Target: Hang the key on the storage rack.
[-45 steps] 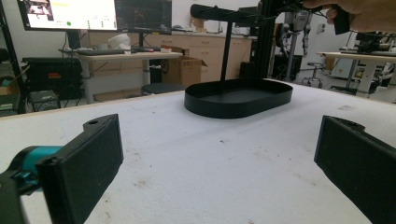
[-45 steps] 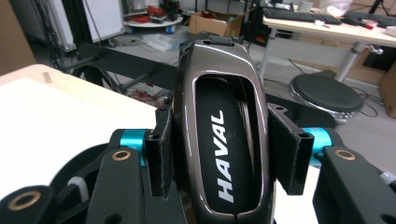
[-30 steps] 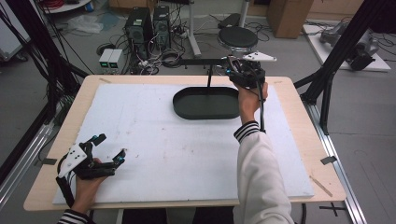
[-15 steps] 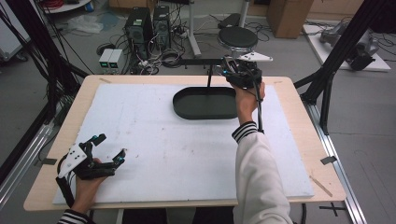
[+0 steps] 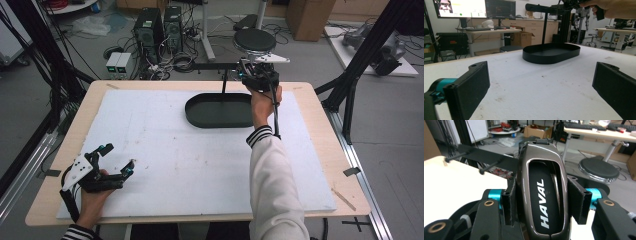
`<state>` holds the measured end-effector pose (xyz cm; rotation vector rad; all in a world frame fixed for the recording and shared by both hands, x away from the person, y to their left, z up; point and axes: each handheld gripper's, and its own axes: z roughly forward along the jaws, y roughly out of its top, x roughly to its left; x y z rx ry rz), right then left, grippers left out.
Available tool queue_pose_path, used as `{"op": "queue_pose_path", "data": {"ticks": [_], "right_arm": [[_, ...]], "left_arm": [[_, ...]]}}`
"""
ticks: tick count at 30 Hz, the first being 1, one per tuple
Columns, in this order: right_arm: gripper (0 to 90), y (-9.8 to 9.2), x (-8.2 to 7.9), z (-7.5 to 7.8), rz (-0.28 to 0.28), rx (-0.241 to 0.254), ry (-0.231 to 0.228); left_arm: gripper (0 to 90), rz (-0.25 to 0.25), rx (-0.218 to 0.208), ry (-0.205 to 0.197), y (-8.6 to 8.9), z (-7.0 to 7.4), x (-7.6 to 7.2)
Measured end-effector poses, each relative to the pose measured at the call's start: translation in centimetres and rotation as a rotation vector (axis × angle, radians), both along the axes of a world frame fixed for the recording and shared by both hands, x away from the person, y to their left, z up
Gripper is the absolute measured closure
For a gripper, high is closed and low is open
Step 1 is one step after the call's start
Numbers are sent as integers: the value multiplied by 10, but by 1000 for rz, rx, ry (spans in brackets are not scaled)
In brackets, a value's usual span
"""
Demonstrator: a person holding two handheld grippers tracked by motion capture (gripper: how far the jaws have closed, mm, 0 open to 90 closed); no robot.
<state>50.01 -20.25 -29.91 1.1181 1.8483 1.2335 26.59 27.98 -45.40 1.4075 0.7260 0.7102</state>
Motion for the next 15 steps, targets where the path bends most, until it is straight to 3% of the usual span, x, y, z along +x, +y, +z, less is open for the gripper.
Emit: {"op": "queue_pose_path", "data": {"ticks": [8, 12, 15], "right_arm": [[483, -5, 2, -3, -13, -6, 21], [482, -8, 1, -6, -9, -4, 55], [483, -8, -1, -4, 1, -28, 64]], "left_arm": [[17, 0, 1, 0, 0, 0, 0], [17, 2, 1, 1, 0, 0, 0], [17, 2, 2, 1, 0, 0, 0]]}}
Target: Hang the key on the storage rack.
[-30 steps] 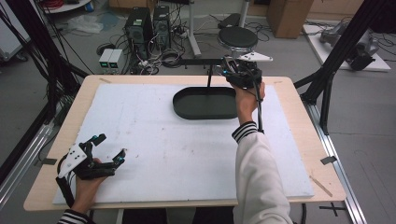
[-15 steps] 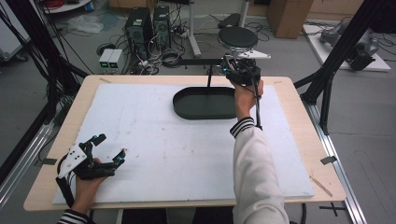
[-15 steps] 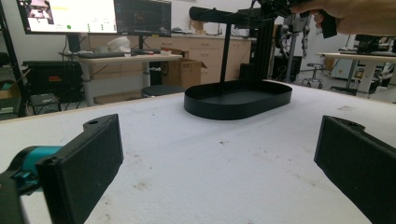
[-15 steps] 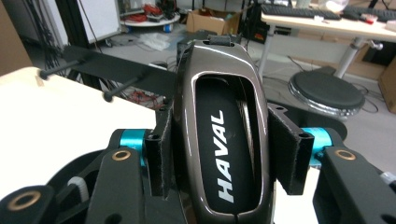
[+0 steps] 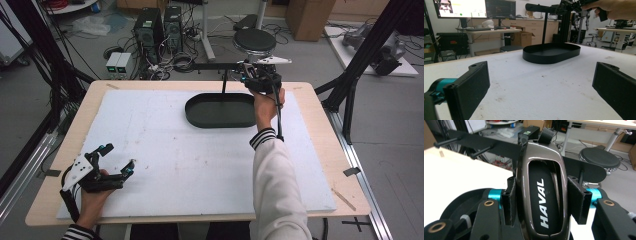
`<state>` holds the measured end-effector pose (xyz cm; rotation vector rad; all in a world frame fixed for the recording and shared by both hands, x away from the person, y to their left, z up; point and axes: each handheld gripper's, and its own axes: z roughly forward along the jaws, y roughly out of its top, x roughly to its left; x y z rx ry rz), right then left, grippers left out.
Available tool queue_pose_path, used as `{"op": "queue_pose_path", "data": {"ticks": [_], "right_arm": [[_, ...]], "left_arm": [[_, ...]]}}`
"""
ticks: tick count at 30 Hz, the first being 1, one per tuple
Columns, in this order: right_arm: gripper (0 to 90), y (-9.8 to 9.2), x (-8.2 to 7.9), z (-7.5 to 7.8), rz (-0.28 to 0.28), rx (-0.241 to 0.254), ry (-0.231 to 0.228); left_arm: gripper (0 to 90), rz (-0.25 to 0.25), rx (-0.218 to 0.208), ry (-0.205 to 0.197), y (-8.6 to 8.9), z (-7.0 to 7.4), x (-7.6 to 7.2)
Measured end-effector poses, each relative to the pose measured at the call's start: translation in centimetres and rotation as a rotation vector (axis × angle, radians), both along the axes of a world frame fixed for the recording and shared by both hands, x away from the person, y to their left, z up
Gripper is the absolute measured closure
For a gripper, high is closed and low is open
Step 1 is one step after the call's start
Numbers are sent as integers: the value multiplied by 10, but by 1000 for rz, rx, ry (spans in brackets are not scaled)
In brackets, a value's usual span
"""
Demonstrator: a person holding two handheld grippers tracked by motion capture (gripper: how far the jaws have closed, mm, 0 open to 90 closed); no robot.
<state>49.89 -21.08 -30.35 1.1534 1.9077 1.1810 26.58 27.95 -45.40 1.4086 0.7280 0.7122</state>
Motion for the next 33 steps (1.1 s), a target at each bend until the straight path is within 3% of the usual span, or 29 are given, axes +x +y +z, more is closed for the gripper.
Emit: {"op": "queue_pose_path", "data": {"ticks": [7, 15, 16, 26, 33], "right_arm": [[482, -3, -4, 0, -3, -37, 58], [482, -5, -6, -3, 12, -46, 82], [482, -6, -8, -6, 12, -46, 60], [482, -10, -11, -38, 28, -14, 118], [482, -6, -4, -47, 38, -22, 135]], "left_arm": [[17, 0, 1, -5, 0, 0, 0], [17, 0, 2, -6, 0, 0, 0], [17, -1, 2, -6, 0, 0, 0], [17, 2, 0, -7, 0, 0, 0], [17, 3, -2, -5, 0, 0, 0]]}}
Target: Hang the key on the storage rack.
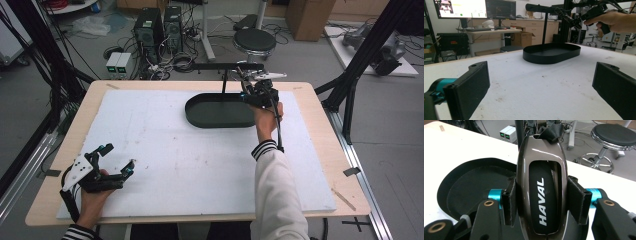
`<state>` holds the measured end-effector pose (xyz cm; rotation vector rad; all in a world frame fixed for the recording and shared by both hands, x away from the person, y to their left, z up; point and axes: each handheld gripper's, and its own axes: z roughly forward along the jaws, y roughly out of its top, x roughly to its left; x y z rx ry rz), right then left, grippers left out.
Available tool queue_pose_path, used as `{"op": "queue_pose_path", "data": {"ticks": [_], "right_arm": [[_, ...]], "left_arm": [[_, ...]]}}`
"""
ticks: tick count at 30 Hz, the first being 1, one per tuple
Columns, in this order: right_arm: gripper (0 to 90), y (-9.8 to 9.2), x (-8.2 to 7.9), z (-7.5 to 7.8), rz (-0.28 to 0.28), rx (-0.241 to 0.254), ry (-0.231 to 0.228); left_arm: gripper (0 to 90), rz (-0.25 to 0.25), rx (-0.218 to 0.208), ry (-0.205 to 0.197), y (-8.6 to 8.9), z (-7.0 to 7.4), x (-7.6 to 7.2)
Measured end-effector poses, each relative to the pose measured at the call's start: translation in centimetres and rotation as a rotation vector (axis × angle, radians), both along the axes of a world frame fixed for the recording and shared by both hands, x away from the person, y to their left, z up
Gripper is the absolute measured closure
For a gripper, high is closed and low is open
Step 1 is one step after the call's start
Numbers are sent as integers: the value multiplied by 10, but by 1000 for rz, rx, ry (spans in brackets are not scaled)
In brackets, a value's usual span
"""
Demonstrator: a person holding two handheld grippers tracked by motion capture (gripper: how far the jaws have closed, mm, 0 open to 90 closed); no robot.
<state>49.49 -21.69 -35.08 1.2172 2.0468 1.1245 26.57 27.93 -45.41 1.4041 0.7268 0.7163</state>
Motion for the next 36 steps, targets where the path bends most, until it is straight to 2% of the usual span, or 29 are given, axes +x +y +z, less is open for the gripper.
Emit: {"op": "queue_pose_path", "data": {"ticks": [9, 13, 15, 19, 21, 23, 26, 29, 34, 36], "right_arm": [[456, 0, 5, -6, 21, 11, 7], [323, 0, 5, -4, 2, 53, -31], [265, -2, 4, -3, 3, 76, -27], [98, -4, 1, -1, 36, 128, -11], [92, -5, -4, 2, 65, 137, -38], [2, -6, -13, 5, 87, 150, -72], [3, -13, -28, 10, 143, 202, -109], [3, -23, -48, 13, 171, 224, -152], [3, -46, -103, 8, 238, 273, -243], [3, -54, -125, 2, 252, 266, -279]], "left_arm": [[17, -2, -1, 1, 0, 0, 0], [17, 0, 1, -1, 0, 0, 0], [17, 1, 2, -2, 0, 0, 0], [17, 4, -1, 0, 0, 0, 0], [17, 6, -4, -2, 0, 0, 0], [17, 8, -3, 1, 0, 0, 0], [17, 7, -6, 1, 0, 0, 0], [17, 6, -8, -3, 0, 0, 0], [17, 2, -3, -1, 0, 0, 0], [17, 0, -3, 1, 0, 0, 0]]}}
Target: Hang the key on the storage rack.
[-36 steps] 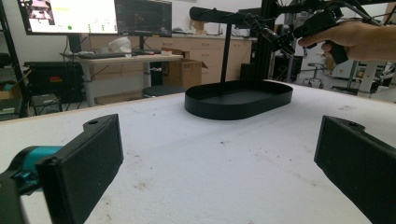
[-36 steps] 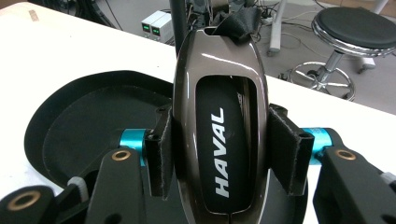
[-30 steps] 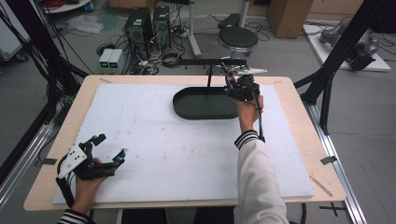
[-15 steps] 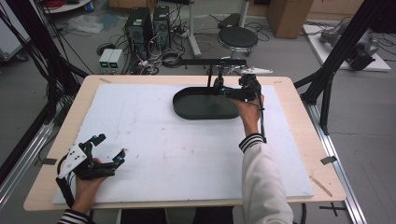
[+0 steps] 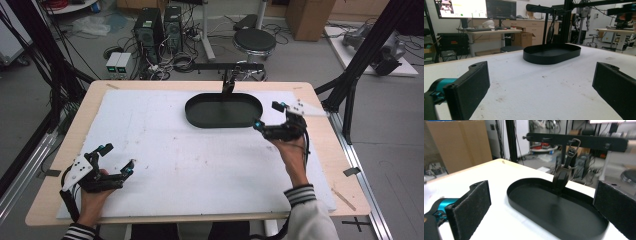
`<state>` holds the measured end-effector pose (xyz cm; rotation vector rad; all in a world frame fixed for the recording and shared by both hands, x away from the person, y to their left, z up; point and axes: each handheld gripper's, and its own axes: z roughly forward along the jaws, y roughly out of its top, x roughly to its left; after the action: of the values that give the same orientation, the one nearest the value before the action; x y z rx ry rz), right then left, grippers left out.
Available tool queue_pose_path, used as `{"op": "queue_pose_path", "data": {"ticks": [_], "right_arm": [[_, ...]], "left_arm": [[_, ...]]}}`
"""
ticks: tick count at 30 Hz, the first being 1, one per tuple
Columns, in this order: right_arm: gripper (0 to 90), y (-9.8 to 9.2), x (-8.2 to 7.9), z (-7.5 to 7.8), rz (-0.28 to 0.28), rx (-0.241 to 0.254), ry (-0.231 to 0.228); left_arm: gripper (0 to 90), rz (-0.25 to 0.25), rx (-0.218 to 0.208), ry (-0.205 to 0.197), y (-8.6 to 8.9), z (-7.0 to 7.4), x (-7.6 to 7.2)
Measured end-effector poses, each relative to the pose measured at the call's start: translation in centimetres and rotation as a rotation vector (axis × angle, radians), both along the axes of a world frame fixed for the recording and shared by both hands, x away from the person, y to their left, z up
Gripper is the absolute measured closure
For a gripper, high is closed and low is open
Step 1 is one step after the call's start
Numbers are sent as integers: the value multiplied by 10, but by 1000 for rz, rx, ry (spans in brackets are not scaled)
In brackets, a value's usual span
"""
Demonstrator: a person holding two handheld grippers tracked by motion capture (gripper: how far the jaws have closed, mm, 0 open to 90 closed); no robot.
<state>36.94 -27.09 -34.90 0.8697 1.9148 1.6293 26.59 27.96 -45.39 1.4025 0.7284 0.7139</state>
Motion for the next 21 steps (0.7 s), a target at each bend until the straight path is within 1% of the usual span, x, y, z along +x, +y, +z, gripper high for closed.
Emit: {"op": "queue_pose_path", "data": {"ticks": [1, 2, 4, 7, 9, 10, 14, 16, 18, 20, 21], "right_arm": [[3, -4, -11, -5, 4, 4, -37], [3, -8, -22, -11, 4, 17, -65], [3, -17, -40, -23, 1, 49, -104], [3, -28, -57, -42, -28, 70, -136], [3, -34, -64, -55, -42, 90, -135], [3, -36, -67, -61, -48, 100, -127], [3, -39, -73, -82, -74, 98, -119], [3, -40, -74, -88, -73, 109, -126], [3, -40, -76, -93, -77, 111, -126], [3, -40, -77, -97, -103, 106, -120], [3, -40, -75, -100, -110, 96, -115]], "left_arm": [[17, 0, -2, 0, 0, 0, 0], [17, -3, -3, -1, 0, 0, 0], [17, -1, -7, 0, 1, 0, 0], [17, -1, -18, 6, 2, 0, 0], [17, 0, -16, 6, 2, 0, -1], [17, 1, -11, 3, 2, 0, -1], [17, 6, -16, -2, 3, 0, -3], [17, 6, -16, -6, 3, 0, -4], [17, 5, -11, -11, 3, 0, -5], [17, 6, -7, -19, 3, -1, -6], [17, 6, -5, -20, 2, -1, -6]]}}
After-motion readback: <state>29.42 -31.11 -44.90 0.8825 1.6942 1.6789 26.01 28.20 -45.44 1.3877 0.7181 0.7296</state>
